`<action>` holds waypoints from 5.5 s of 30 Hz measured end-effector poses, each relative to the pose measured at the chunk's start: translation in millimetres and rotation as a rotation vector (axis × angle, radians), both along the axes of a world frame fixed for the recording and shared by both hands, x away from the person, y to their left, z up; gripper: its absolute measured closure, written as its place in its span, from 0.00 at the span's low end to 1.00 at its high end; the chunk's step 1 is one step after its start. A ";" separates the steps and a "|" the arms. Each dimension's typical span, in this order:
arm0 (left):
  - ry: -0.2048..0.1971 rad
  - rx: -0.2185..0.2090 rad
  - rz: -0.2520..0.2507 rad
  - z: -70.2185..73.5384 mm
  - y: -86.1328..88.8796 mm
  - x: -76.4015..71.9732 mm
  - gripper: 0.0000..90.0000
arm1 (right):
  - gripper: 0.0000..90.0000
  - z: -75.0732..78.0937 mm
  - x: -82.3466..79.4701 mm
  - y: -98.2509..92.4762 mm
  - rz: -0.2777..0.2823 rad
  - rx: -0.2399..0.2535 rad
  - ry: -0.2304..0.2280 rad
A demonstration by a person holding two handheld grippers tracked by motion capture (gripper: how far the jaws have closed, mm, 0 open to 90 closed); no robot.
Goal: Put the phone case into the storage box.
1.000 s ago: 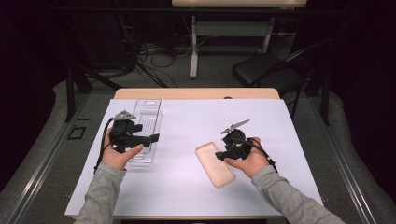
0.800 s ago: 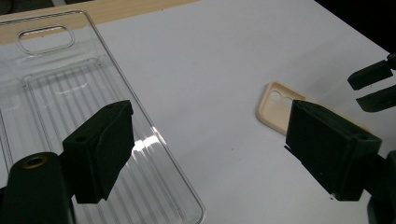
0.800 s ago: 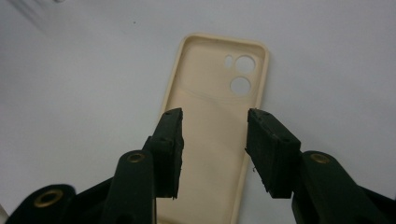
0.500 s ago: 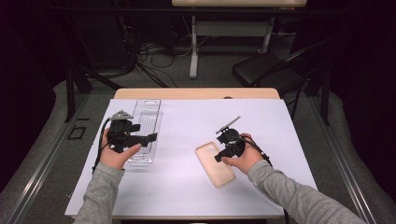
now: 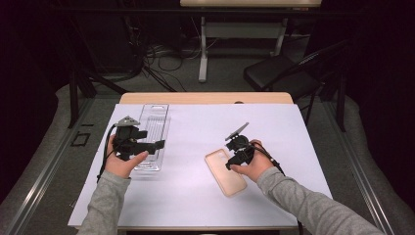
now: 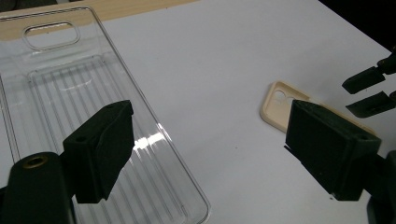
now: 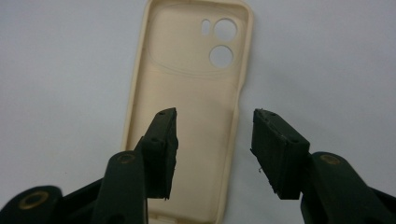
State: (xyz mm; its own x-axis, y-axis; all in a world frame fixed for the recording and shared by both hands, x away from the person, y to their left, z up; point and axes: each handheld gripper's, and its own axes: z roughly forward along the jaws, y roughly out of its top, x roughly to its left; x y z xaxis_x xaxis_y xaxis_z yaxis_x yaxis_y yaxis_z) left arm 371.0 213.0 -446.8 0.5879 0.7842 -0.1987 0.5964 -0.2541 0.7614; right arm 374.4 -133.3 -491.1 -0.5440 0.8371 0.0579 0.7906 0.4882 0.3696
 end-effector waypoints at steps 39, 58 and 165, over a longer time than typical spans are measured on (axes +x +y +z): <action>0.006 0.010 0.011 -3.5 0.0 1.5 0.17 | 0.86 -27.9 15.8 -9.7 -0.110 -0.070 0.205; 0.010 0.013 0.011 -4.3 -0.6 2.0 0.17 | 0.91 -33.2 16.0 -8.9 -0.115 -0.085 0.236; 0.021 0.025 -0.041 -21.4 -40.1 -3.6 0.17 | 0.96 -0.1 -7.7 -19.3 -0.168 0.237 -0.160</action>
